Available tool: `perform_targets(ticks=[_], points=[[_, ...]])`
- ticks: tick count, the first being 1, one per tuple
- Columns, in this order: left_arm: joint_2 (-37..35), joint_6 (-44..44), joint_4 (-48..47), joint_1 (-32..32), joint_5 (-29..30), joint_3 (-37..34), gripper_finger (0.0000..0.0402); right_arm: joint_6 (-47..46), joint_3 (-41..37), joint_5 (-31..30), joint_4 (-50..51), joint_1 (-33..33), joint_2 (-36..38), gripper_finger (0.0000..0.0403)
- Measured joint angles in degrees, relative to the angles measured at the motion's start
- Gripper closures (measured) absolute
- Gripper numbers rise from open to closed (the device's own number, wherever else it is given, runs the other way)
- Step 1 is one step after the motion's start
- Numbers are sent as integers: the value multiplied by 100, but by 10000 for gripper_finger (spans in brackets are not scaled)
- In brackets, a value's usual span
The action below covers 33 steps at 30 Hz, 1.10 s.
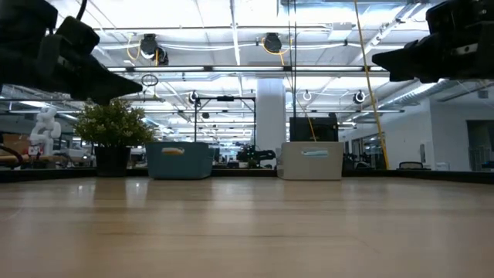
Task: Pick and place medicine bottles into bin by pill shape (circle, oval)
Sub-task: Return to Home Position
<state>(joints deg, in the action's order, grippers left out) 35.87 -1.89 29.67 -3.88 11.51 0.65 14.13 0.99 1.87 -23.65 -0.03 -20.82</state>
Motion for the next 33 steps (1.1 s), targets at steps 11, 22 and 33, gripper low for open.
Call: perform_targets(ticks=[11, 22, 33], points=[[-428, -410, 159, -579, 368, 17, 397, -48, -10, 129, 5, 0, 91, 403], [-1165, -661, -301, -719, 400, -4, 398, 280, -12, 94, 396, 0, 858, 403], [-1674, -656, -995, -716, 400, -5, 394, 172, -15, 127, 1653, 0, 2072, 403]])
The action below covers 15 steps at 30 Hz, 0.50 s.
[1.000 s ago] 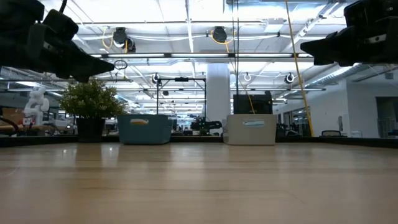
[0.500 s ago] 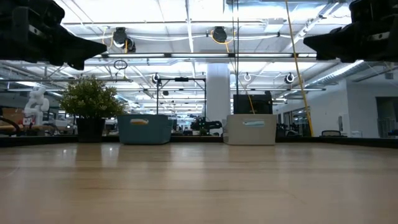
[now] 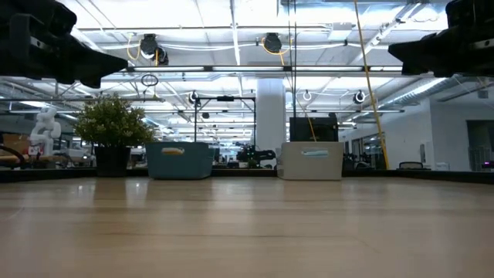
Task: Pick and place medicine bottles into bin by pill shape (circle, oval)
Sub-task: Return to Home Position
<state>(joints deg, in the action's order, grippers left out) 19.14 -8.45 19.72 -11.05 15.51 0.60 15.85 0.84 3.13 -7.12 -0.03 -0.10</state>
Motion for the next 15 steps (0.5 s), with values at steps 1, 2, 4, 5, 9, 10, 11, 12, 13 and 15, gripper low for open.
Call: perform_targets(ticks=[1, 2, 4, 5, 9, 10, 11, 12, 13, 15], points=[[-20, -4, -43, 0, 2, -2, 395, 6, 0, -1, 22, 0, -12, 403], [-24, -10, -50, 0, 2, -2, 397, 18, 0, -5, -14, 0, -8, 403], [-33, -29, -77, 4, 2, -2, 399, 33, 0, -13, -24, 0, 0, 403], [-36, -30, -80, 4, 2, -2, 398, 53, 0, -11, -11, 0, 0, 403], [-86, -30, -134, 13, 2, -2, 394, 33, 0, -15, 135, 0, -2, 403], [-91, -30, -122, 13, 2, -2, 395, -9, 0, -6, 202, 0, -3, 403], [-94, -30, -127, 13, 2, -2, 398, -40, 0, 2, 277, 0, -2, 403], [-92, -27, -158, 13, 2, -2, 399, -81, 0, 3, 373, 0, -2, 403], [-89, -19, -206, 13, 2, -2, 399, -126, 0, 2, 451, 3, -4, 403], [-90, 4, -239, 13, 2, -2, 396, -190, 0, 3, 473, 4, -2, 403]])
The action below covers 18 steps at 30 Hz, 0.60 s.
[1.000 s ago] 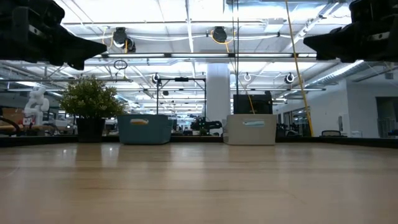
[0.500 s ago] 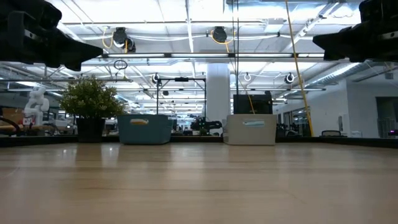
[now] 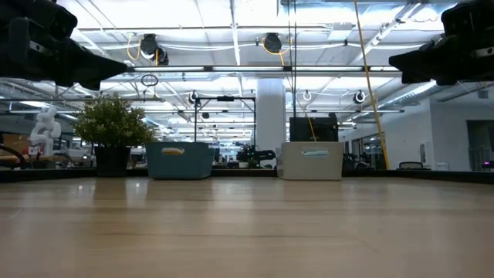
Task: Pick and place medicine bottles into bin by pill shape (circle, oval)
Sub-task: Return to Home Position
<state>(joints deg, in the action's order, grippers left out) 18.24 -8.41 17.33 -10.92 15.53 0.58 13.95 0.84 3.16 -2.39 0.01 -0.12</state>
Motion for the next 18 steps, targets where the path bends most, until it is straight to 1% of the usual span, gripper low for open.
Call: perform_targets(ticks=[3, 7, 13, 18], points=[[3, 44, -84, 0, 0, 0, 394, -67, 0, 57, -2, 7, -2, 403], [1, 115, -203, -2, 0, 0, 399, -80, -1, 324, -32, 8, -2, 403], [0, 214, -417, -2, 0, 0, 397, -331, -4, 284, -28, 9, 0, 403], [-6, 172, -434, 2, -1, 0, 395, -340, -4, 280, -24, 9, 0, 403]])
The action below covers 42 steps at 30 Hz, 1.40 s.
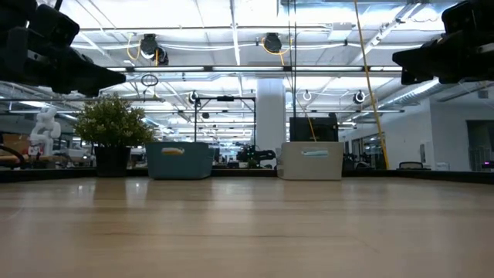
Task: Pick and place medicine bottles into bin by pill shape (circle, oval)
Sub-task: Return to Home Position
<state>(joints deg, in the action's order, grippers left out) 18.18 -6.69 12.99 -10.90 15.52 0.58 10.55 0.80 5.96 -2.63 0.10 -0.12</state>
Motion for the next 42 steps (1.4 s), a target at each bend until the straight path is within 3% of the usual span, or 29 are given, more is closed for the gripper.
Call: perform_targets(ticks=[6, 12, 17, 28, 42], points=[[-313, -179, -79, 0, -58, 0, 399, -44, 0, -13, 10, 0, -2, 403], [-1104, -215, -715, 0, -70, 0, 399, -46, 2, -13, 13, 0, -4, 403], [-1820, -551, -1036, 12, -548, 9, 397, -46, 2, -13, 14, 0, -4, 403], [-1804, -547, -1204, 1028, -1381, 9, 398, -46, 2, -4, -16, 0, -26, 403], [-1782, -327, -1255, 1667, -1507, 9, 393, -46, 7, -2, -38, 0, -27, 403]])
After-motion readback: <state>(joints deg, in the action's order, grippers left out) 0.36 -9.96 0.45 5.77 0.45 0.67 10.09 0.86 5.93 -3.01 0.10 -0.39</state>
